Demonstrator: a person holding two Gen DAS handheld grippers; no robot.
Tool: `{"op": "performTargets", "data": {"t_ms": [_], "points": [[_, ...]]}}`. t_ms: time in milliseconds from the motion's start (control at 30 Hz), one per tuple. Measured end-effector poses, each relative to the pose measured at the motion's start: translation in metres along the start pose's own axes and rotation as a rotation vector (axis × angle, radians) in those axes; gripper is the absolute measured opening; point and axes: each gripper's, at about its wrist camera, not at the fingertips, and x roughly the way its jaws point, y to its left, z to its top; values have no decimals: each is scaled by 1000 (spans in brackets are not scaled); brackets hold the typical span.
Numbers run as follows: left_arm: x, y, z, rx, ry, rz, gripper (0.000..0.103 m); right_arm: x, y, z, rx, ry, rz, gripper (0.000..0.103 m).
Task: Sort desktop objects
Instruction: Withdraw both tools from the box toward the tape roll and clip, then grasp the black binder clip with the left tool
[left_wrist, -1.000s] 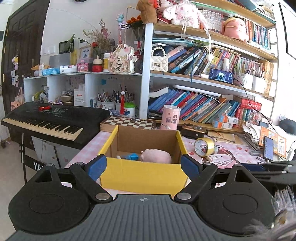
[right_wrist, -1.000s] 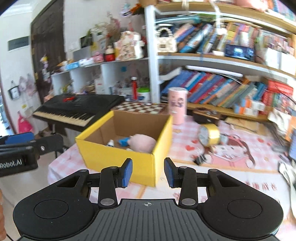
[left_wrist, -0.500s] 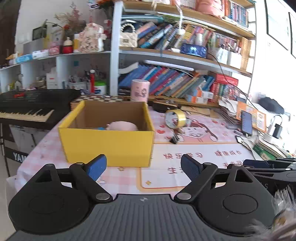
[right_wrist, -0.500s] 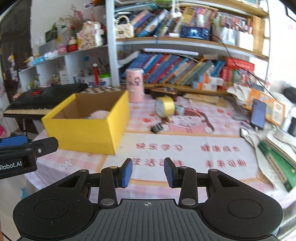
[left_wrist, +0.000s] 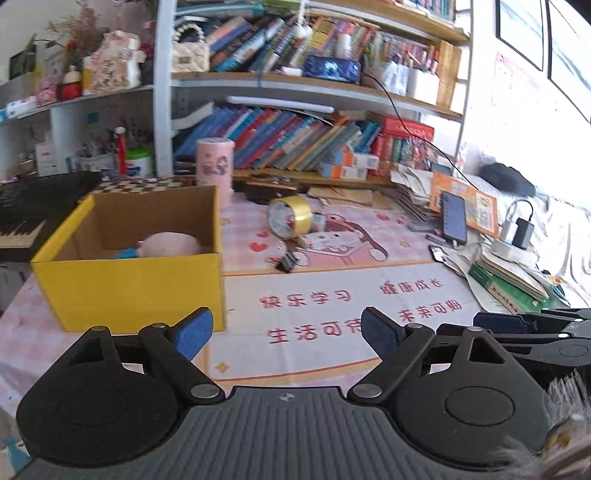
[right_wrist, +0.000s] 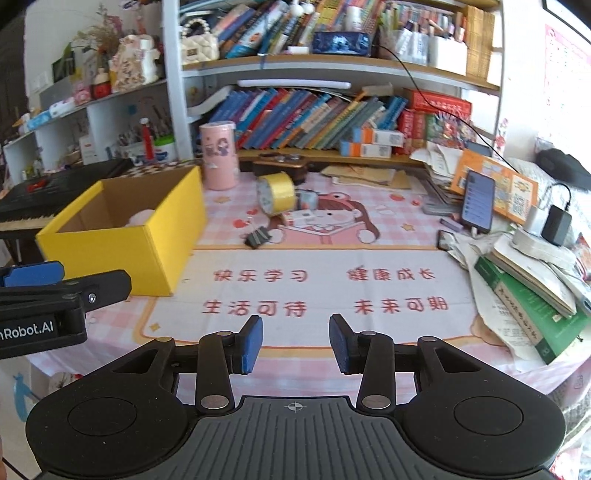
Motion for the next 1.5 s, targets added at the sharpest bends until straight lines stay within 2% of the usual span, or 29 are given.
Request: {"op": "performTargets", "data": {"t_ms": [267,433,800,1167,1300,1500], "points": [[42,-31,8,10,74,-38,87,23,-36,5,33,57,-32,42],[69,-47,19,18,105,-21,87,49,-58,15,44,99,-21,42],[133,-72,57,-28,113,114,87,115,-98,58,24,123,76,42],[197,-84,69,-72,142,235,85,170,-121,86,-63,127,161,42],[221,-81,71,-124,153,291,84,190,-125,97,-84,127,176,42],[260,-66,72,-236,172,373,71,212,-126,114,-117,95,188,42]]}}
